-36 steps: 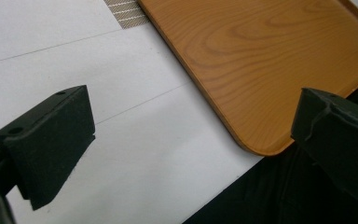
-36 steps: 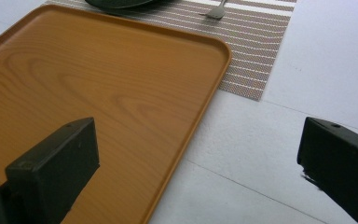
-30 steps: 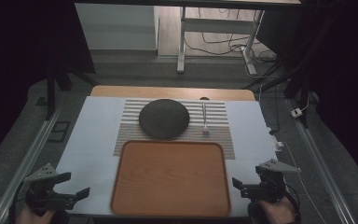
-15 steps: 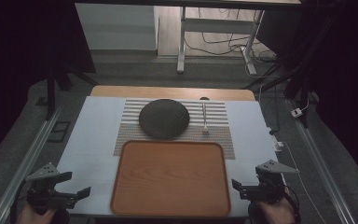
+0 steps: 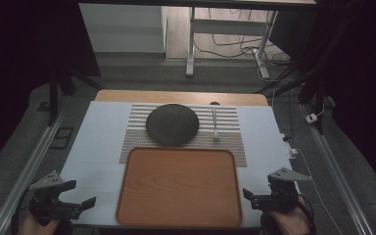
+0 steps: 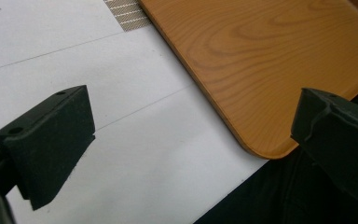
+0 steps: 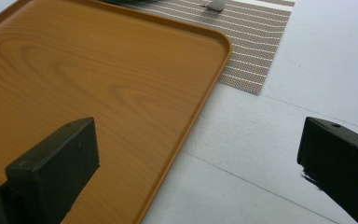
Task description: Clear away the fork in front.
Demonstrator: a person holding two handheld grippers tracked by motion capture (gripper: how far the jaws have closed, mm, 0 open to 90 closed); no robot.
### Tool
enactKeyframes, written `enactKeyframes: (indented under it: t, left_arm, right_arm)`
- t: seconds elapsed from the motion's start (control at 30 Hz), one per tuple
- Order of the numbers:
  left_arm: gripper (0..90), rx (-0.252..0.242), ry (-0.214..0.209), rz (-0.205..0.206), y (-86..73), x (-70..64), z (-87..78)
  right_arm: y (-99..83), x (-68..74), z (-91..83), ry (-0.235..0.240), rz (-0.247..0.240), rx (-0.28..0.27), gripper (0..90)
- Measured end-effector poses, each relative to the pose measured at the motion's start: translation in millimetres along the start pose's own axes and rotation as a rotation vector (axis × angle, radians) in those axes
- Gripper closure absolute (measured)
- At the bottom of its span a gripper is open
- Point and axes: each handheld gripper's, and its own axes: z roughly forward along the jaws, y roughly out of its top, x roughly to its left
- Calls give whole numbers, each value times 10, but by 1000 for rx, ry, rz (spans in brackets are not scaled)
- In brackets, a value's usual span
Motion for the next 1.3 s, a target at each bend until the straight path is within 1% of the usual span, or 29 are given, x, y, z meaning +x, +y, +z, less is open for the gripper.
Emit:
enactKeyframes:
  t: [0.23,0.3,0.43,0.5,0.6,0.63,0.67,0.7,0.9,1.03,1.13,1.27,1.3]
  left_arm:
    - [0,0,-3,-2,2,3,0]
    - [0,1,-3,-2,1,3,0]
    - [0,2,-3,-1,0,2,0]
    - [0,3,0,1,0,-1,0]
    - [0,4,0,1,1,-1,2]
    - [0,5,0,1,1,-1,3]
    - [0,5,-1,2,2,-1,3]
    - [0,5,-1,2,1,-1,3]
    - [0,5,-2,2,1,0,4]
    - [0,5,-3,2,0,1,2]
    - [0,1,-9,-1,-3,9,-5]
    - [0,0,-10,-2,-3,9,-4]
    - [0,1,-11,-1,-2,8,-3]
  right_arm:
    - [22,24,11,17,0,-2,0]
    - [32,33,27,20,-7,1,0]
    - [59,64,69,27,-28,8,0]
    - [75,96,99,35,-50,14,0]
    - [84,121,123,37,-61,18,0]
    - [94,145,150,48,-73,25,0]
    - [94,145,150,48,-73,25,0]
    - [105,169,179,53,-86,32,0]
    - [133,202,234,60,-100,43,0]
    - [162,231,290,66,-116,60,0]
    - [184,254,344,81,-123,74,0]
    - [220,297,429,101,-152,90,0]
    - [232,312,451,99,-162,94,0]
